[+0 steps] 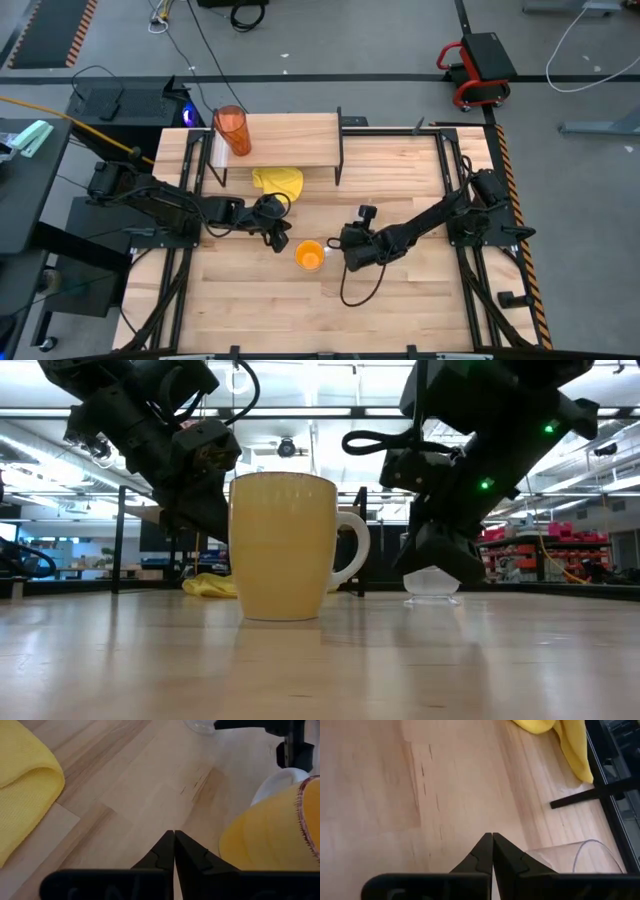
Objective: Stack small to large cups/mugs on shelf
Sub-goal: Put the yellow mug on the shelf
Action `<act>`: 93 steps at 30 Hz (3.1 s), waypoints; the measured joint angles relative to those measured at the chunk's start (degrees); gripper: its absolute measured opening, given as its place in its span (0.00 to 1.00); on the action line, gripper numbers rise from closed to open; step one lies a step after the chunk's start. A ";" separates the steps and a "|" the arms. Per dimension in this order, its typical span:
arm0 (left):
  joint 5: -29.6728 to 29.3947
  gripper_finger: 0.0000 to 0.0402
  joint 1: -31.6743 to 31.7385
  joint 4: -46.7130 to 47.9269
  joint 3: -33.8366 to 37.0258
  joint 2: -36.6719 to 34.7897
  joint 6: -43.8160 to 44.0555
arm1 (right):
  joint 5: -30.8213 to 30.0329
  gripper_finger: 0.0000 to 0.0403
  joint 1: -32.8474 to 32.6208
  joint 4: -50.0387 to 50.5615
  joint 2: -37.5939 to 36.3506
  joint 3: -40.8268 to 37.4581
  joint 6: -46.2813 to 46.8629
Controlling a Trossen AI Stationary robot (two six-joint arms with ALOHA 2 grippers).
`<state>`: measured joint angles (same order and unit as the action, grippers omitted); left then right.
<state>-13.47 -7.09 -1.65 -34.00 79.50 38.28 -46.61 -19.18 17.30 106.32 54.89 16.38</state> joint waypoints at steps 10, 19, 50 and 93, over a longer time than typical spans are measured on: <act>0.00 0.07 0.00 0.00 0.00 0.00 0.04 | 1.78 0.03 -6.02 2.04 0.00 5.41 -1.42; 0.03 0.04 -3.09 3.25 0.00 0.00 3.63 | 3.64 0.02 -5.24 2.76 -0.04 7.15 -1.92; 0.07 0.03 -17.87 -16.44 -0.02 8.83 10.45 | 22.10 0.02 -6.43 -13.43 -0.02 7.15 -13.20; -0.63 0.05 -12.39 -13.20 -0.04 10.14 7.59 | 29.54 0.02 -4.22 -15.35 0.04 7.14 -14.73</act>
<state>-14.11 -19.48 -14.85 -34.04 89.65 45.87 -17.07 -23.40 1.95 106.37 62.03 1.65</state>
